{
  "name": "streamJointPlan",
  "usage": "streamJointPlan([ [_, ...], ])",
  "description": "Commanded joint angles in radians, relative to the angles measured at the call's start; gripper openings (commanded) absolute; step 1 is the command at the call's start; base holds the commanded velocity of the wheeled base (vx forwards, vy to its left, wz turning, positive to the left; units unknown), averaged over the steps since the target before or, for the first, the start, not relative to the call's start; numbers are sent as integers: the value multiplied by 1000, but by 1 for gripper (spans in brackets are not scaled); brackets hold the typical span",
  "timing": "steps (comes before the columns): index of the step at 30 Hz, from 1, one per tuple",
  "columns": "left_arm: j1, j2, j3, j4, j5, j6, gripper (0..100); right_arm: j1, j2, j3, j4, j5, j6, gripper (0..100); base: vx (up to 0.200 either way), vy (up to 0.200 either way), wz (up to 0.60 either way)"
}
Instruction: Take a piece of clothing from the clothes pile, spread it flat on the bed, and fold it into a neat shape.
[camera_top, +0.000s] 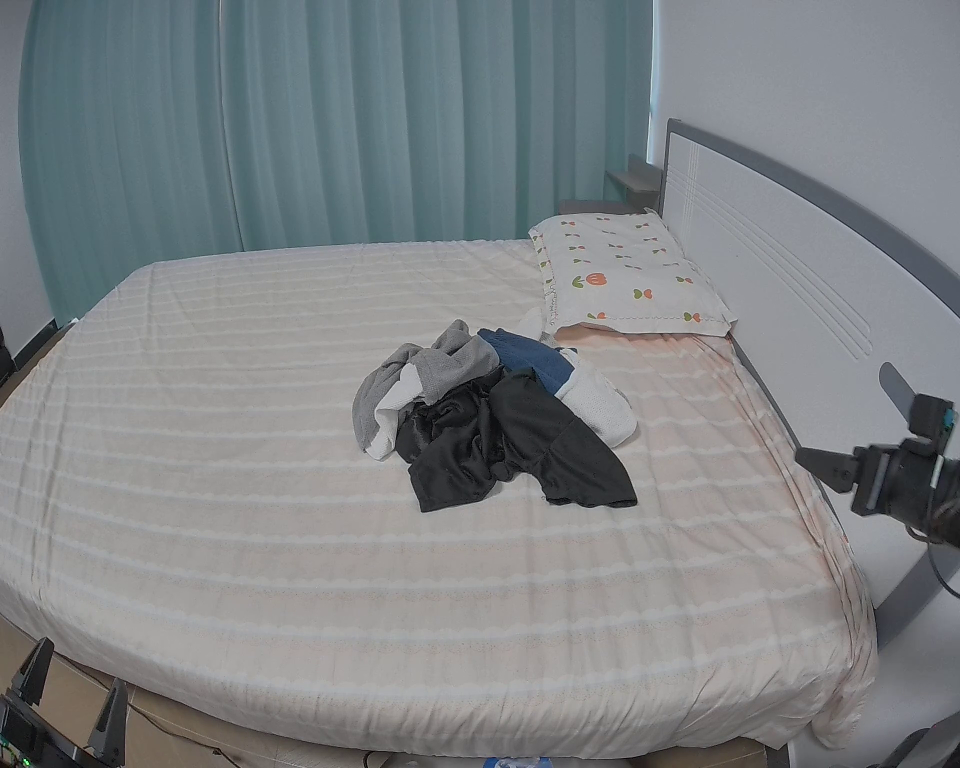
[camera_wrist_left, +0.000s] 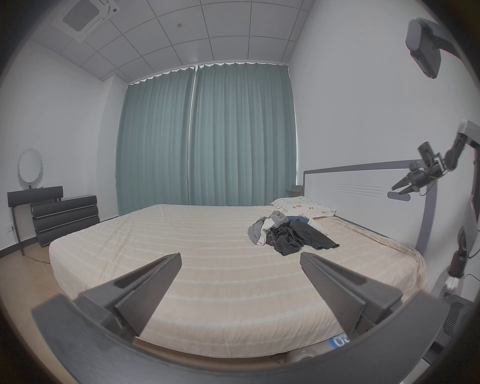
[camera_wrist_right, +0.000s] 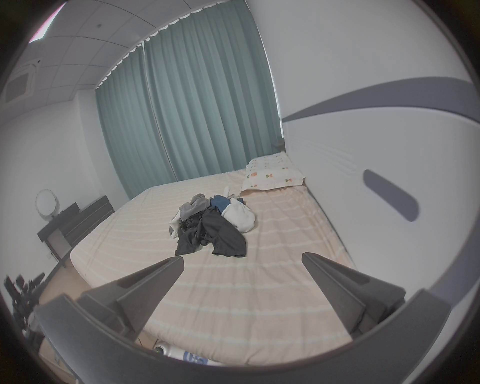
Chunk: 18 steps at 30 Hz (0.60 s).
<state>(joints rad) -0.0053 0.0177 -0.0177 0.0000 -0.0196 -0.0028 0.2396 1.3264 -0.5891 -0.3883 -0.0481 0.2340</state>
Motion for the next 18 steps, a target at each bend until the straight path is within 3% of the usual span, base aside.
streamJointPlan([
  [1,1,-16,18,0,3,3,100,167,886,-586,-112,-84,186,100,0,0,0],
  [18,1,-16,18,0,7,6,100,164,1228,-916,-93,-85,251,100,0,0,0],
])
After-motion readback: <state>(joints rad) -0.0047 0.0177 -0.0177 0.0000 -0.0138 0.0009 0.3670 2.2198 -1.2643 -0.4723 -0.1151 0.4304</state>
